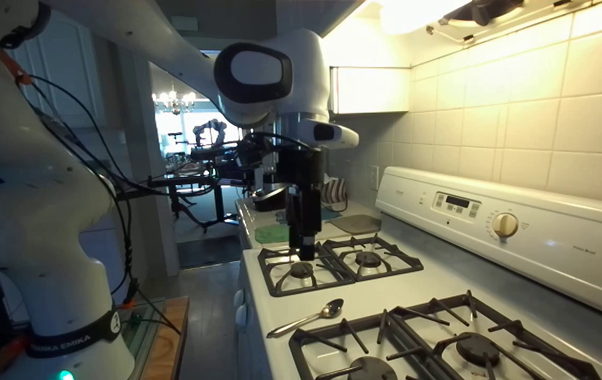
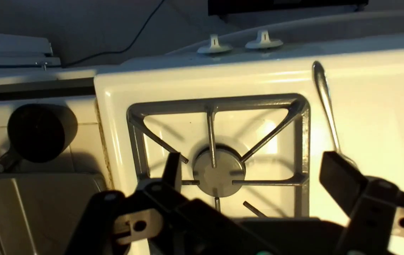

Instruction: Put the baking tray on the stove, then place the spoon in it

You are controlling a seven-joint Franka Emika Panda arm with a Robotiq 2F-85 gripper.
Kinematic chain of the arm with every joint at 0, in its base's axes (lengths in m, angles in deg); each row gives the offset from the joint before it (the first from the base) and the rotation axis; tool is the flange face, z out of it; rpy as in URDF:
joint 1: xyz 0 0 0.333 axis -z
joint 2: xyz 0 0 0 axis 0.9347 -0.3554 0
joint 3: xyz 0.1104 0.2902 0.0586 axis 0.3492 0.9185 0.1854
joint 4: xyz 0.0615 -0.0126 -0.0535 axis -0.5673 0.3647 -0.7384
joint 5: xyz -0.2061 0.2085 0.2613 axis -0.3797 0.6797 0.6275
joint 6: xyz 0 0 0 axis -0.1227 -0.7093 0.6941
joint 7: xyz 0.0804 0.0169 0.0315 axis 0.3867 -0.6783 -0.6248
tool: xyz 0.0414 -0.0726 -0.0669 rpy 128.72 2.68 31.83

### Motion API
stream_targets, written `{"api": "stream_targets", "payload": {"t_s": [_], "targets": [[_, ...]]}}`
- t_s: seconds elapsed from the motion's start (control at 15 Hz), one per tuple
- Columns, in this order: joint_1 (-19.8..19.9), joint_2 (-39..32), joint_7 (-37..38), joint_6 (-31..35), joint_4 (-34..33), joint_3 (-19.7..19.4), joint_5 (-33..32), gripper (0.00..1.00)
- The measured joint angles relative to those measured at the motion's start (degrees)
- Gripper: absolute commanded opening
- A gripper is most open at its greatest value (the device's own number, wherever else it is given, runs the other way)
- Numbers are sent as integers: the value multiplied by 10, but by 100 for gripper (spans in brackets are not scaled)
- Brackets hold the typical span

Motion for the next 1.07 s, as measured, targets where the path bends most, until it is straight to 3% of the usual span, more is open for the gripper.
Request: {"api": "stream_targets", "payload": {"t_s": [0.53, 1.07], "targets": [[31, -78, 0, 163, -10, -46, -34, 100], [64, -155, -1, 224, -57, -89, -40, 100]]}}
